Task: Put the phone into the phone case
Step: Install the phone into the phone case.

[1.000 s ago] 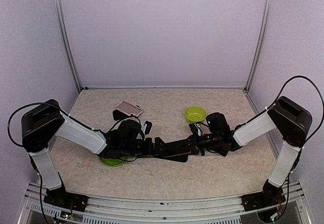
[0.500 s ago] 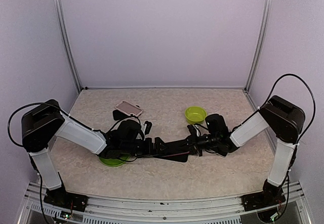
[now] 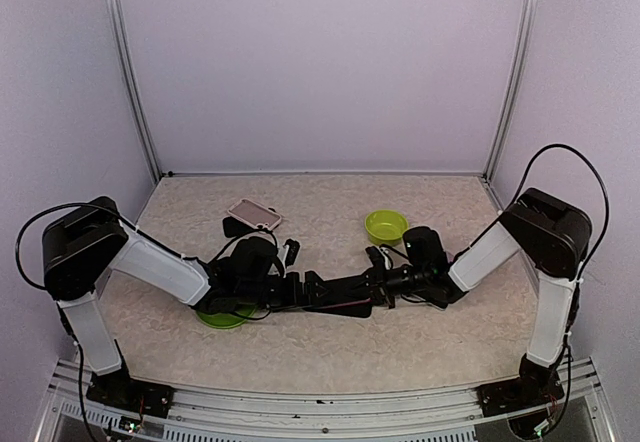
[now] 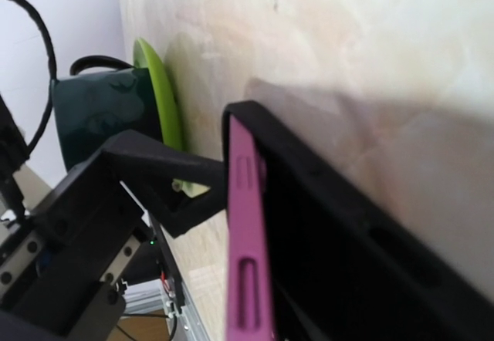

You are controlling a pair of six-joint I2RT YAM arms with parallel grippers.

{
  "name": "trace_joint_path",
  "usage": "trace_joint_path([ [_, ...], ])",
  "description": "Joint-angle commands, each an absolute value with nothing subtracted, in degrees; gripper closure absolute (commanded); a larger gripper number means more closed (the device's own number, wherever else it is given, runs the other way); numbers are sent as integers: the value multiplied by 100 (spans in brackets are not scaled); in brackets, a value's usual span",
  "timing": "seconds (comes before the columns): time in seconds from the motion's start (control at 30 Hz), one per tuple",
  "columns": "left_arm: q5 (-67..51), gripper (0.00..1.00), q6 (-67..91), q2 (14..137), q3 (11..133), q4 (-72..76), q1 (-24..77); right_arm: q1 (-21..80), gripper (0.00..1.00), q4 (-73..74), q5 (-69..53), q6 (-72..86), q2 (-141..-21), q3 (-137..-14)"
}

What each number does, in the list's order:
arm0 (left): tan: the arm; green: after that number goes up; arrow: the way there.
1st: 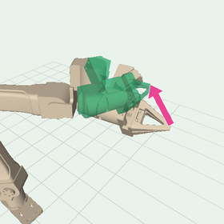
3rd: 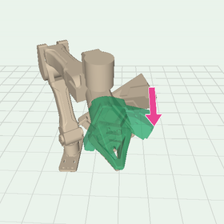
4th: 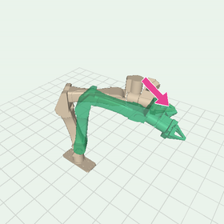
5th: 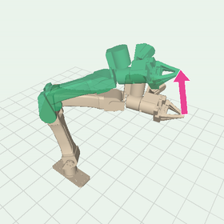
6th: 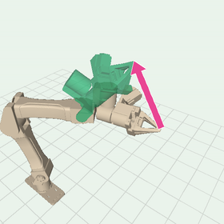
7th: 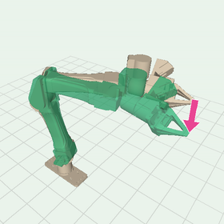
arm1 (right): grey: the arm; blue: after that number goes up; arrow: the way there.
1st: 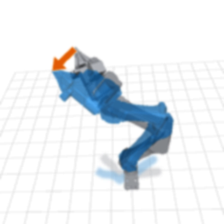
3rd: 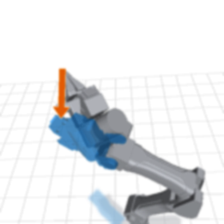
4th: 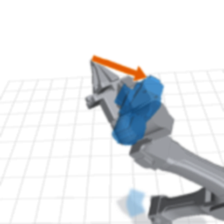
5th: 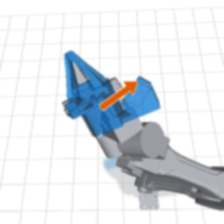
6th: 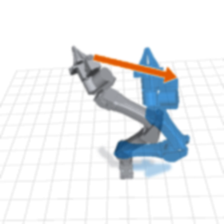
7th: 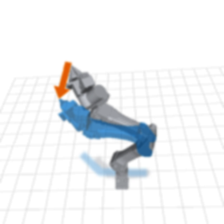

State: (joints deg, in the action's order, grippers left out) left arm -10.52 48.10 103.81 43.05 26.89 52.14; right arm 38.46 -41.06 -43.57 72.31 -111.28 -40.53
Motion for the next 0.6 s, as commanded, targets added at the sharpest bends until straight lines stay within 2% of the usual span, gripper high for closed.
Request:
trace_joint_path([
  [0.0,-1455,2,4930,10390,4245,2964,5291,3968,100,-3886,-4124,7414,-11457,-4078],
  [0.57,-1589,2,4969,10437,4245,3173,5322,4186,100,-4286,-4250,7562,-11949,-4192],
])
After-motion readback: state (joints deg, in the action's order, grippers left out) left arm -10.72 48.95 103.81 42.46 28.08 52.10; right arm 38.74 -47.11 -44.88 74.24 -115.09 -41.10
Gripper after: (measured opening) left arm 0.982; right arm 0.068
